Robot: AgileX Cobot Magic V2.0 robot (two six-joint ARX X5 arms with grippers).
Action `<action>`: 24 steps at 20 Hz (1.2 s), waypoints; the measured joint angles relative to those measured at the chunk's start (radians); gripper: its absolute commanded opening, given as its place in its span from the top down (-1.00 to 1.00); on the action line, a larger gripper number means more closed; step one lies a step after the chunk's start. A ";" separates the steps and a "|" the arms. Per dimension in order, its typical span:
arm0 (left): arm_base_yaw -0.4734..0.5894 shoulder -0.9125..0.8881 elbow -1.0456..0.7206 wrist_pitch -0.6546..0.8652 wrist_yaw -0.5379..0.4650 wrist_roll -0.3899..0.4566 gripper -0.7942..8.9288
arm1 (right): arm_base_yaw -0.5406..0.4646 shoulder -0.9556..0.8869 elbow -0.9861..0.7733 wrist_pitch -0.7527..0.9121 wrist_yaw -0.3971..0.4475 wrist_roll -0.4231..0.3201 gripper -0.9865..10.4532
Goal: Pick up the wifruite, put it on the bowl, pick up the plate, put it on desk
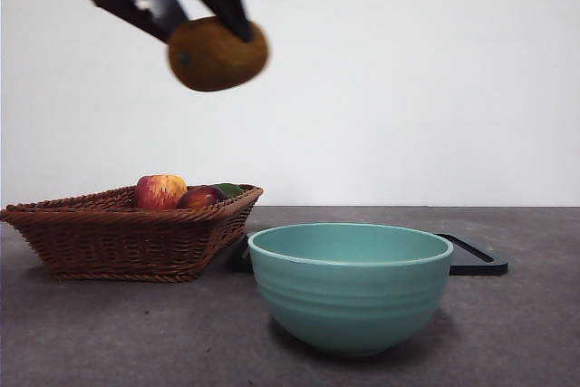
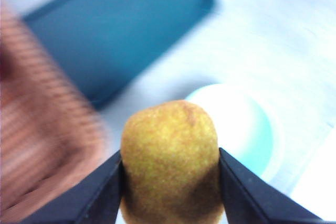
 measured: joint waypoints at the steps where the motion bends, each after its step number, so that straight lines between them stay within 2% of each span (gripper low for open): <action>1: -0.036 0.019 0.000 0.015 0.000 -0.005 0.46 | 0.000 0.000 0.000 0.000 0.000 0.000 0.06; 10: -0.182 0.256 0.000 0.110 0.000 -0.014 0.46 | 0.000 0.000 0.000 0.001 0.000 0.003 0.06; 14: -0.217 0.342 0.000 0.147 -0.049 -0.014 0.46 | 0.000 0.000 0.000 0.001 0.000 0.003 0.06; 21: -0.231 0.429 0.000 0.171 -0.062 -0.014 0.45 | 0.000 0.000 0.000 0.001 0.000 0.003 0.06; 24: -0.232 0.442 0.000 0.168 -0.066 -0.014 0.24 | 0.000 0.000 0.000 0.001 0.000 0.003 0.06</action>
